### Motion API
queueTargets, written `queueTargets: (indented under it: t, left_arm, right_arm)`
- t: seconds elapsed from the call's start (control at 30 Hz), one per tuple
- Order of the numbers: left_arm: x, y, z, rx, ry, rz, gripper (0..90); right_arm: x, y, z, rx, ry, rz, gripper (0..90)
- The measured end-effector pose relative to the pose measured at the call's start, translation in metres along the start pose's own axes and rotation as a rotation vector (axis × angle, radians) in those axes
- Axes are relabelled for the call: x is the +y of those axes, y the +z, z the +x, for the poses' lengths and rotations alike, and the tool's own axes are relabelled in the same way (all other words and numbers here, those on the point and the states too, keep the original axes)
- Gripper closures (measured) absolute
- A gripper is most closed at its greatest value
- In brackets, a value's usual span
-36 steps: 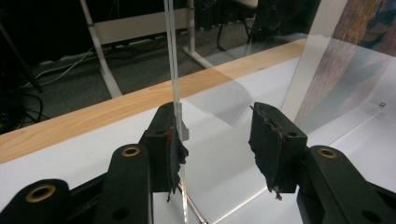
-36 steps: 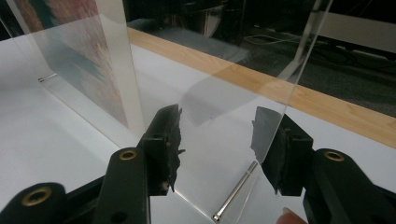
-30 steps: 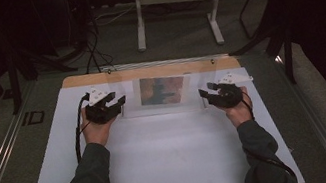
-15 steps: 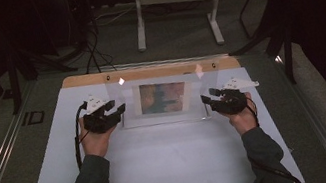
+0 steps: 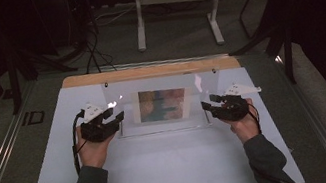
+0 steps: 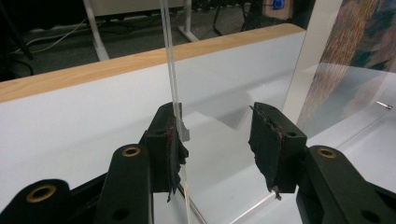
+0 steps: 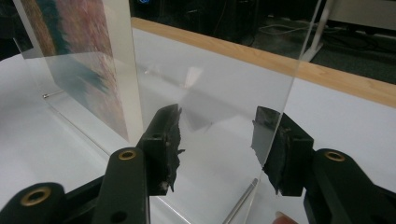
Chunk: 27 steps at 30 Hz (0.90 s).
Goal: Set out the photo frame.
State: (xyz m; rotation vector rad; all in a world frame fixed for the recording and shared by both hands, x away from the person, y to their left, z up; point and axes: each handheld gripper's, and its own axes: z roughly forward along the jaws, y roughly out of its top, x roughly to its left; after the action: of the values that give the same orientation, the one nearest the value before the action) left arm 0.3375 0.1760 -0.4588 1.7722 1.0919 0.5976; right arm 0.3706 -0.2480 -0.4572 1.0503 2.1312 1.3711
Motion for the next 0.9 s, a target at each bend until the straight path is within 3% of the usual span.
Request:
queueTargets:
  t: [0.37, 0.5, 0.9]
  left_arm:
    - [-0.002, -0.011, -0.007, 0.004, 0.008, 0.022, 53.6]
    - [-0.005, -0.012, -0.009, 0.008, -0.008, 0.037, 53.6]
    - [-0.013, -0.017, -0.012, 0.024, -0.007, 0.030, 53.5]
  right_arm:
    - [-0.009, -0.007, 0.007, 0.014, 0.022, 0.001, 50.0]
    - [-0.012, -0.007, 0.008, 0.017, 0.025, 0.007, 49.9]
    - [-0.016, -0.006, 0.010, 0.029, 0.016, 0.002, 49.8]
